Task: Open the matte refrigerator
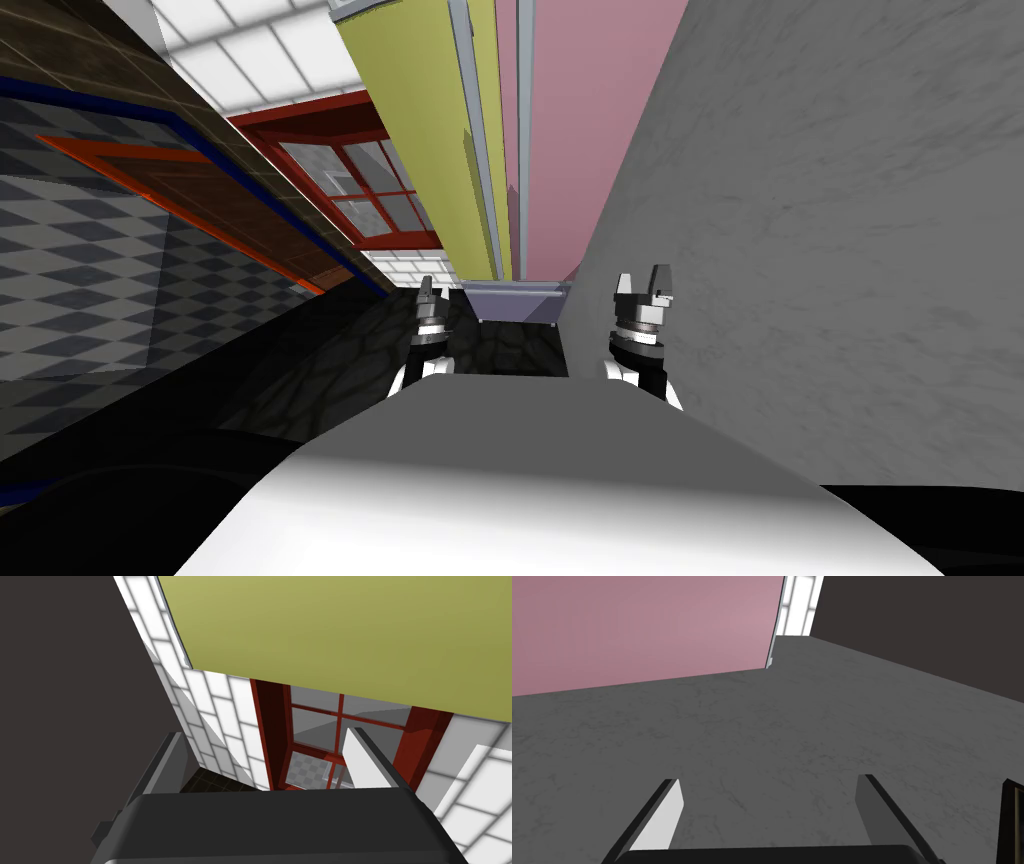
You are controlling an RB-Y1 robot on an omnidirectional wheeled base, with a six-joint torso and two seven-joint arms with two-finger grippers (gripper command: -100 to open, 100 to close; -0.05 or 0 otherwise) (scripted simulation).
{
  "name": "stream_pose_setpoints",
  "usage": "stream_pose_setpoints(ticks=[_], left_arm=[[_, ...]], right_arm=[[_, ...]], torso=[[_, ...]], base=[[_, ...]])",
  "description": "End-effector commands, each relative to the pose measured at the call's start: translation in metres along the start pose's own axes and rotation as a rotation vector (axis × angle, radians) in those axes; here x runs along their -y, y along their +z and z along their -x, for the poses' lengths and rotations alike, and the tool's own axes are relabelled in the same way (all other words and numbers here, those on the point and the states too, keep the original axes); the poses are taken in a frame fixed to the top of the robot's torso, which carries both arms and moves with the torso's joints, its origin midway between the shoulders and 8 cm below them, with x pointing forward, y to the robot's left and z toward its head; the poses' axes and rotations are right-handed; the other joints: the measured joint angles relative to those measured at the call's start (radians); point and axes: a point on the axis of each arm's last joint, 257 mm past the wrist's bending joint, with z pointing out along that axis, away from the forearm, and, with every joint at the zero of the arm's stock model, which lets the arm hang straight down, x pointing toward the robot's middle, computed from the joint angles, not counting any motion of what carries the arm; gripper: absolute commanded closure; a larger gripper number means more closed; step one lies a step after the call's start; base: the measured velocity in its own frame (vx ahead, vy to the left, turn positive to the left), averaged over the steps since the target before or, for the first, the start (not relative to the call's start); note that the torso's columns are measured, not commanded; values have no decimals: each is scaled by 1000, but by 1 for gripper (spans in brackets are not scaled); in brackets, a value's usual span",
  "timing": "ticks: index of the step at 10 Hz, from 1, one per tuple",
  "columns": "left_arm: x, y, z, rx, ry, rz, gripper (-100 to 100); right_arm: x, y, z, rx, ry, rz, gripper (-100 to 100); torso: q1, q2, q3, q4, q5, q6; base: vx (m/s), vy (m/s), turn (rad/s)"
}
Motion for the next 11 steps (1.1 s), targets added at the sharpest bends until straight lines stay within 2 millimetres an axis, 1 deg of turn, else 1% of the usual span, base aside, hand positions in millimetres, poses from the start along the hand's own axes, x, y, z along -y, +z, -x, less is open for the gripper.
stream_pose_setpoints(ticks=[1,3,9,10,11], left_arm=[[0,0,0,0,0,0,0],[0,0,0,0,0,0,0],[0,0,0,0,0,0,0],[-7,0,-2,-30,28,17,-100],[-11,0,-3,-41,42,27,-100]], right_arm=[[0,0,0,0,0,0,0],[0,0,0,0,0,0,0],[0,0,0,0,0,0,0],[0,0,0,0,0,0,0],[0,0,0,0,0,0,0]], torso=[[0,40,-82,41,0,0],[0,175,-351,176,0,0],[0,618,-1234,617,0,0],[0,691,-1382,691,0,0],[-1,723,-1452,724,0,0]], base=[[0,0,0],[0,0,0],[0,0,0],[46,-17,-17],[75,-27,-18]])
